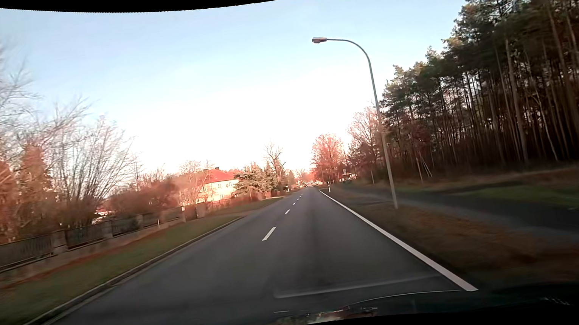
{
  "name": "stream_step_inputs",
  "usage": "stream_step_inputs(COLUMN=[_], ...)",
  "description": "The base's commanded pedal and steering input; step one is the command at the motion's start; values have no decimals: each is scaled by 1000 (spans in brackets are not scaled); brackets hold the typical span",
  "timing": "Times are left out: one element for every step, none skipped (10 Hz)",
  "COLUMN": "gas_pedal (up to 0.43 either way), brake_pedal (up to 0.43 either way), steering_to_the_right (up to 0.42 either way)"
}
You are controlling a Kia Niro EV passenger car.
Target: Follow the waypoints while adhering to traffic rules and regulations
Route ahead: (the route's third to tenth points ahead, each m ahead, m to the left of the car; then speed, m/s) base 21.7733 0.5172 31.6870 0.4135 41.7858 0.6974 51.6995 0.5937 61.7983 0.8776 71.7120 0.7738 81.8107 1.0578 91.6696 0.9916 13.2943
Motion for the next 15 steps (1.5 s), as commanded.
stream_step_inputs(gas_pedal=[98, 98, 98, 98, 98, 98, 98, 87, 87, 87, 87, 87, 87, 87, 87], brake_pedal=[0, 0, 0, 0, 0, 0, 0, 0, 0, 0, 0, 0, 0, 0, 0], steering_to_the_right=[-6, -6, -6, -6, -4, -3, -3, -2, -2, -2, -2, -2, -2, -2, -2])
